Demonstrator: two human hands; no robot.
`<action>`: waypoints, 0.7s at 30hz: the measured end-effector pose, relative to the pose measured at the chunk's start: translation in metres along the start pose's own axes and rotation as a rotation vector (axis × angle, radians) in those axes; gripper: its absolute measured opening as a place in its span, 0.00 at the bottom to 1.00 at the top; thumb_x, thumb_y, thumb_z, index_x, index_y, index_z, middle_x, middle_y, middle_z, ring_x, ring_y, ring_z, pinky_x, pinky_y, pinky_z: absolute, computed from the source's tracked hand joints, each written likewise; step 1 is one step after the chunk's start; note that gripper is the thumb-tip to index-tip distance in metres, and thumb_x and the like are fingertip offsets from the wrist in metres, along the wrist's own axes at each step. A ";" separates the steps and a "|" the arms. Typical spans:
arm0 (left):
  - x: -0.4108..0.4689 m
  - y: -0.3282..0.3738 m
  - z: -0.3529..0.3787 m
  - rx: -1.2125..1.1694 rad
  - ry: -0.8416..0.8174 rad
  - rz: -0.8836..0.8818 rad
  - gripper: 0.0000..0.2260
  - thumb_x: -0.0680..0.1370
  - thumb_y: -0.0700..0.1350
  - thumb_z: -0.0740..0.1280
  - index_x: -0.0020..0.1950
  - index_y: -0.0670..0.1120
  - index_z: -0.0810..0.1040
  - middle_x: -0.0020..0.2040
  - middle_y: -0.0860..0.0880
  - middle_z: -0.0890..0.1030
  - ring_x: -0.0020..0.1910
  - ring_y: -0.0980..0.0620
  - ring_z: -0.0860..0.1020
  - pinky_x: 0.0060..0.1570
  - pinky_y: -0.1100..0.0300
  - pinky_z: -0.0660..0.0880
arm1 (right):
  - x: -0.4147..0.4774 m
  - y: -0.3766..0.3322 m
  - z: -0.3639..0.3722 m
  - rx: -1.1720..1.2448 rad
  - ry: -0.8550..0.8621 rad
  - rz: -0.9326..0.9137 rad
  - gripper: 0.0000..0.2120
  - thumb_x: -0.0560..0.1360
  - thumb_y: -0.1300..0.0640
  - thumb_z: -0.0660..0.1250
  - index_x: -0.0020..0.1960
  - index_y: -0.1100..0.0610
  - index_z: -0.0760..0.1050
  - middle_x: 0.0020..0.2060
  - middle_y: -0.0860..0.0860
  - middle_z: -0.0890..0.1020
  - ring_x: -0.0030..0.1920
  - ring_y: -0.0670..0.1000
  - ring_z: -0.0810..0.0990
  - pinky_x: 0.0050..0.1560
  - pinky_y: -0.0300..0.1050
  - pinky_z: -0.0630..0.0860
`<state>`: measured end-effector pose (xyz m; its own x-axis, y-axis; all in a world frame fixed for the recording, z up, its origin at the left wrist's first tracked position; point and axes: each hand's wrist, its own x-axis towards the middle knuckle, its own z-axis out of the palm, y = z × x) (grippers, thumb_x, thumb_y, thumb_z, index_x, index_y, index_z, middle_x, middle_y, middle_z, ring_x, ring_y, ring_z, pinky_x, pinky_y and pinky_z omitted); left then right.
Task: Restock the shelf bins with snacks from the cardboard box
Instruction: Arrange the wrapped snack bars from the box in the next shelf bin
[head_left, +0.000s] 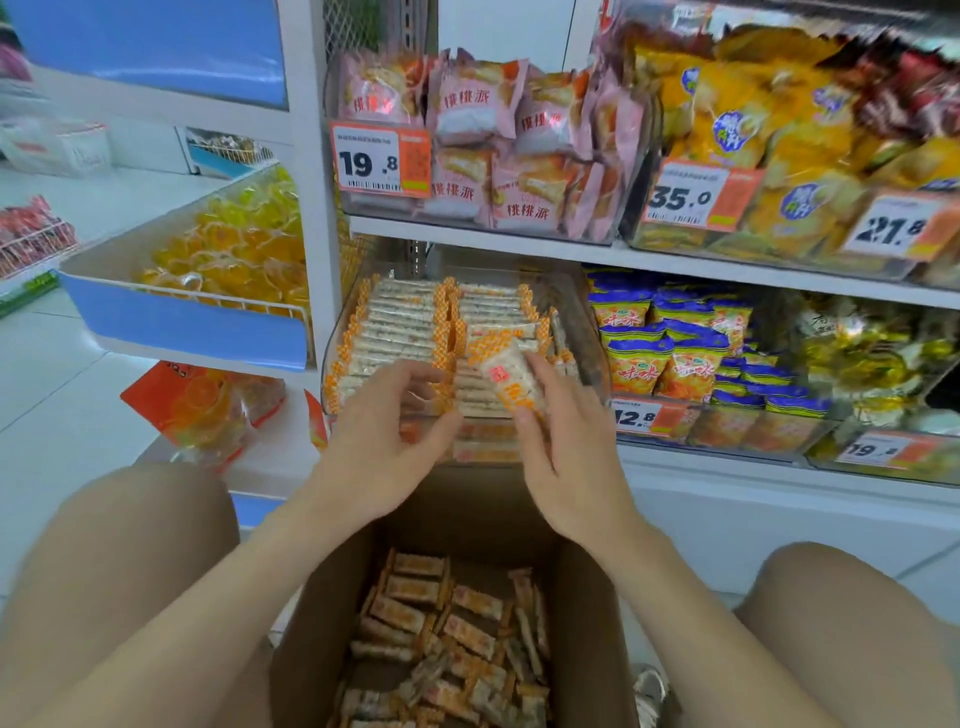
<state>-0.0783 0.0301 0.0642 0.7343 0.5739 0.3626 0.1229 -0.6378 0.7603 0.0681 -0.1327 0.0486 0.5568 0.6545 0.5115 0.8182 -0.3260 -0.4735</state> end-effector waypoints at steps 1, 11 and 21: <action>0.005 -0.005 -0.003 0.137 0.015 0.066 0.15 0.79 0.50 0.72 0.65 0.55 0.76 0.57 0.58 0.78 0.59 0.58 0.77 0.58 0.58 0.75 | 0.010 0.008 -0.005 -0.118 0.039 -0.033 0.25 0.86 0.51 0.59 0.82 0.46 0.60 0.68 0.47 0.74 0.67 0.51 0.69 0.65 0.51 0.65; 0.080 -0.019 0.002 0.346 -0.185 0.106 0.23 0.77 0.55 0.64 0.72 0.56 0.72 0.73 0.56 0.70 0.75 0.51 0.66 0.74 0.41 0.65 | 0.097 0.050 0.040 -0.431 -0.186 -0.029 0.38 0.76 0.69 0.67 0.80 0.42 0.66 0.70 0.52 0.70 0.73 0.63 0.63 0.70 0.60 0.62; 0.112 -0.025 0.015 0.524 -0.325 0.097 0.33 0.76 0.61 0.54 0.81 0.57 0.58 0.84 0.53 0.59 0.83 0.49 0.54 0.80 0.37 0.52 | 0.134 0.059 0.088 -0.274 -0.417 -0.012 0.39 0.78 0.56 0.57 0.84 0.39 0.46 0.82 0.69 0.50 0.80 0.73 0.35 0.77 0.77 0.38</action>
<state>0.0109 0.1023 0.0776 0.9139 0.3677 0.1721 0.2961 -0.8936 0.3373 0.1789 -0.0040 0.0262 0.4881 0.8582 0.1590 0.8630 -0.4472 -0.2351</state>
